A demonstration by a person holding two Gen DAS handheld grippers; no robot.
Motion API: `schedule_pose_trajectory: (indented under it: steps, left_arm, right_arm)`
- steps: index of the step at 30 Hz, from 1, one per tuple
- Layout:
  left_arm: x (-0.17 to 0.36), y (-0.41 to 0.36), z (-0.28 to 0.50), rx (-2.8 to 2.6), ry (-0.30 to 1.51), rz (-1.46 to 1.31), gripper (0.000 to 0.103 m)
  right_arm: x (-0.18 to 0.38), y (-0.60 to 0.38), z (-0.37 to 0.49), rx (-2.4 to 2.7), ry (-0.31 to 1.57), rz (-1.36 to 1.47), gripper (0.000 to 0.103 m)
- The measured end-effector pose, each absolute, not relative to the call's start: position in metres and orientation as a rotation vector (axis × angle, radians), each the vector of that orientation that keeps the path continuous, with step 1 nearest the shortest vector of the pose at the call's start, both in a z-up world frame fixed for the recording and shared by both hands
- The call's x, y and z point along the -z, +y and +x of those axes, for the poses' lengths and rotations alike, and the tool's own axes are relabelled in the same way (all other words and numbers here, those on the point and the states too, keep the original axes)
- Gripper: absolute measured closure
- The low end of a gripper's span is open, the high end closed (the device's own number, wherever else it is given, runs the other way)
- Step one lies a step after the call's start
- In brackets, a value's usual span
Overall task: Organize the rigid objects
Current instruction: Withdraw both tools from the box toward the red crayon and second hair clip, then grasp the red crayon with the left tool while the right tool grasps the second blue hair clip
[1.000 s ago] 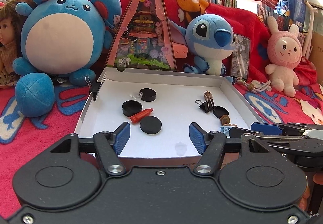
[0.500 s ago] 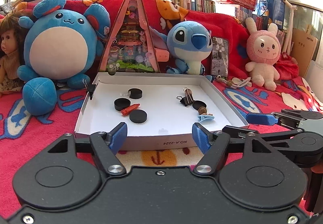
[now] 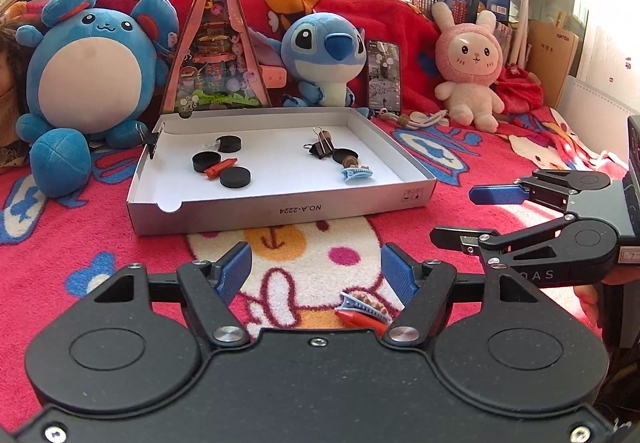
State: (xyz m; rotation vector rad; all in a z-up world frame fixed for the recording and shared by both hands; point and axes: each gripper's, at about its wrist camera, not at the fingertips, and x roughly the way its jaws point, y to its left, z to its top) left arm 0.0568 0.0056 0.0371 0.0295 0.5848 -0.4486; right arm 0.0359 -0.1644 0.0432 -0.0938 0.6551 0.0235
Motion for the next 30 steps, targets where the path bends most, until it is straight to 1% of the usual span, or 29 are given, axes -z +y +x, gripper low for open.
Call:
schedule_pose_trajectory:
  steps: [8, 11, 17, 18, 19, 21, 30]
  left_arm:
    - [-0.019, -0.008, 0.028, 0.539, 0.614, 0.141, 0.036]
    - [-0.012, -0.016, 0.025, 0.567, 0.626, 0.192, 0.04]
    - [-0.003, -0.029, 0.032, 0.557, 0.593, 0.305, 0.041]
    - [-0.002, -0.029, 0.034, 0.56, 0.598, 0.305, 0.045]
    - [0.0, -0.029, 0.037, 0.562, 0.604, 0.3, 0.053]
    - [0.001, -0.028, 0.042, 0.576, 0.618, 0.283, 0.06]
    - [-0.005, -0.007, 0.055, 0.458, 0.615, 0.223, 0.061]
  right_arm:
    - [-0.04, -0.167, 0.028, -0.037, 0.675, -0.086, 0.022]
    - [-0.039, -0.165, 0.028, -0.039, 0.677, -0.086, 0.022]
    - [-0.036, -0.162, 0.027, -0.048, 0.688, -0.09, 0.022]
    - [-0.036, -0.161, 0.027, -0.05, 0.69, -0.091, 0.022]
    - [-0.036, -0.161, 0.028, -0.053, 0.692, -0.093, 0.022]
    - [-0.035, -0.159, 0.027, -0.06, 0.696, -0.1, 0.022]
    - [-0.029, -0.145, 0.029, -0.124, 0.715, -0.096, 0.022]
